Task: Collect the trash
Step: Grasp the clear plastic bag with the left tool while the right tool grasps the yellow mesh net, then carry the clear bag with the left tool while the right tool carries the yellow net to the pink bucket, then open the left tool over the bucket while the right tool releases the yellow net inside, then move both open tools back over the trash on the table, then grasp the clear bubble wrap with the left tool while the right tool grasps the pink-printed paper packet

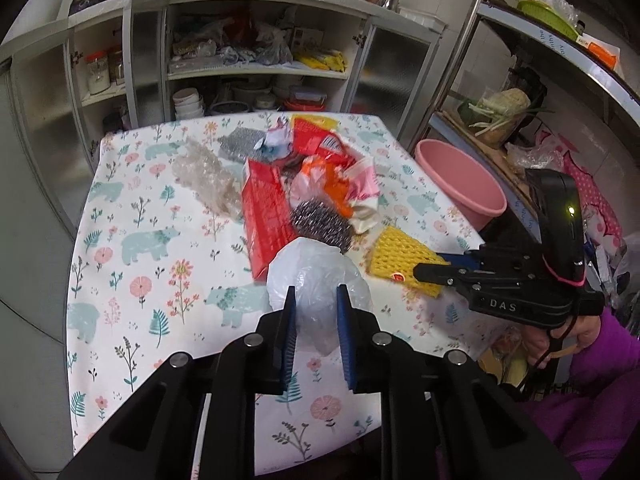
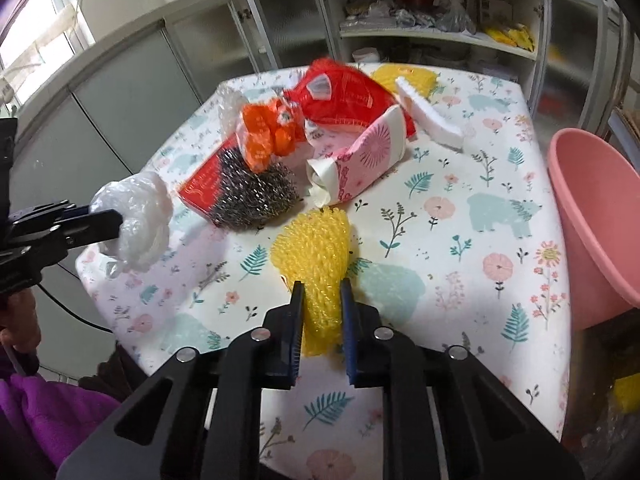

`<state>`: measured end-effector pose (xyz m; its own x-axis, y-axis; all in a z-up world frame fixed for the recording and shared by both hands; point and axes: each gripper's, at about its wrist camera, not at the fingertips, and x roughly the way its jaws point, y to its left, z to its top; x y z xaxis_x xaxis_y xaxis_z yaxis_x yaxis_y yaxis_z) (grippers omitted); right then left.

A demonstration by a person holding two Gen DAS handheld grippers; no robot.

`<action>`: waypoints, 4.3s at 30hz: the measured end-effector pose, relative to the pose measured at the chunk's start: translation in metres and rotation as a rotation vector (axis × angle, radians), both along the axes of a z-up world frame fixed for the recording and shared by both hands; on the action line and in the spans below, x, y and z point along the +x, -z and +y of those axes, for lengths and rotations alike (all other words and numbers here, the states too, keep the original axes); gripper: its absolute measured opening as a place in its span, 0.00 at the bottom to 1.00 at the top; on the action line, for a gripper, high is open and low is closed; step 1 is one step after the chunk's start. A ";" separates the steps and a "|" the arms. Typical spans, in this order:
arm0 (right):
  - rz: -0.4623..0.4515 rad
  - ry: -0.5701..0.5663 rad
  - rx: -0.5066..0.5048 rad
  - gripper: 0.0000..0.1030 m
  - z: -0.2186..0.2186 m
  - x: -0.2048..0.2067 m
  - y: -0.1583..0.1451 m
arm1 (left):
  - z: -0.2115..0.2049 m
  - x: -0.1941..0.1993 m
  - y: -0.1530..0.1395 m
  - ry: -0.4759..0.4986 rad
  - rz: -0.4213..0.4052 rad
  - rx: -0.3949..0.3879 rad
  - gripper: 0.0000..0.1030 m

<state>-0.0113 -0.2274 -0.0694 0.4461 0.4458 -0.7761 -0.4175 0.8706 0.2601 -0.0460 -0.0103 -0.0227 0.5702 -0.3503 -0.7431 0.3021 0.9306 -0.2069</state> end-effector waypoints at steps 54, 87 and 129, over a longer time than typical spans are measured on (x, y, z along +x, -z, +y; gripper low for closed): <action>-0.143 0.679 -0.094 0.29 -0.210 0.085 -0.020 | -0.299 0.176 0.015 0.263 -0.070 -0.016 0.40; -0.274 0.399 -0.006 0.40 -0.094 -0.009 -0.071 | -0.019 0.032 -0.061 -0.203 -0.217 0.009 0.46; 0.052 0.219 0.097 0.40 0.010 0.088 -0.001 | 0.054 0.130 0.012 -0.406 -0.048 0.021 0.21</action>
